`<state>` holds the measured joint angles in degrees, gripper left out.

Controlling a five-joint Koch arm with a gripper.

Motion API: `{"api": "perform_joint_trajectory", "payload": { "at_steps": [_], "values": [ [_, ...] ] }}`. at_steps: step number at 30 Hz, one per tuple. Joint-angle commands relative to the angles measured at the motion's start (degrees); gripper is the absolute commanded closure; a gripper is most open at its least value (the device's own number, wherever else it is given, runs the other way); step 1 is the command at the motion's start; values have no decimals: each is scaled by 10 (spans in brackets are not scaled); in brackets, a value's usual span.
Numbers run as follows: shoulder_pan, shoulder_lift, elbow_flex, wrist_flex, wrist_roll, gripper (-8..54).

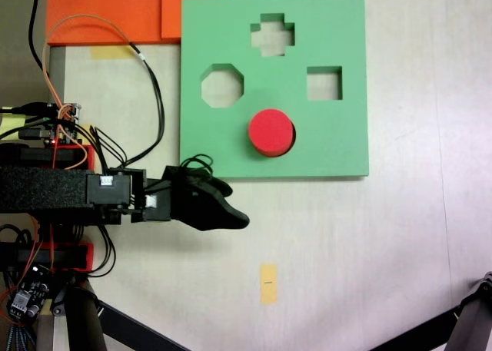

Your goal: Put the cylinder block into the corresponding hole

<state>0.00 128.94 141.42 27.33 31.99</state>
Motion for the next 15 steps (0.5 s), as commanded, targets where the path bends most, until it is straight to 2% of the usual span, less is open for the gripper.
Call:
{"api": "perform_joint_trajectory", "payload": {
  "at_steps": [1,4,9,11,15],
  "values": [
    [19,40,-20,-3,-52,47],
    [21,40,41,-62,-123,47],
    [18,39,240,-381,-314,76],
    [19,13,296,-502,-341,107],
    [33,-5,348,-524,-377,105]
  ]
}}
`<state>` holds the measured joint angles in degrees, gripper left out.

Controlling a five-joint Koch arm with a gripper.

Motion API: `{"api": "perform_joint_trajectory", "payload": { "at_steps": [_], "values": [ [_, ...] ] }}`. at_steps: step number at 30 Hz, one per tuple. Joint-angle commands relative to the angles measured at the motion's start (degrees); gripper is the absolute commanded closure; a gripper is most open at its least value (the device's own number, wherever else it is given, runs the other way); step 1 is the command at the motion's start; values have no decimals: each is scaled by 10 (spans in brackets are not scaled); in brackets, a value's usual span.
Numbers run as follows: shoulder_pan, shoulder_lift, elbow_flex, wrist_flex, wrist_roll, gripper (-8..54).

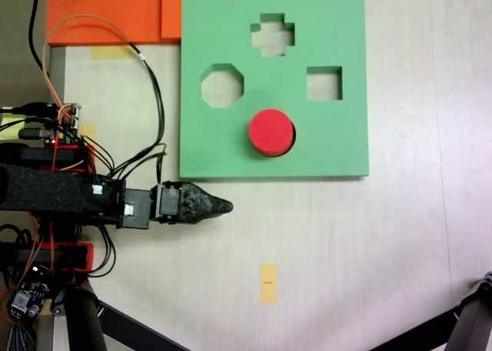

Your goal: Put the cylinder block into the corresponding hole

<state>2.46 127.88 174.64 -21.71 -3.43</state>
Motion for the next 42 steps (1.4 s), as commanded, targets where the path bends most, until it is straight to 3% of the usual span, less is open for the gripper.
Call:
{"api": "perform_joint_trajectory", "payload": {
  "at_steps": [1,9,11,42],
  "values": [
    [10,9,42,-34,-33,103],
    [19,6,48,135,-32,89],
    [23,12,48,163,-26,118],
    [27,12,48,161,-24,115]
  ]
}}
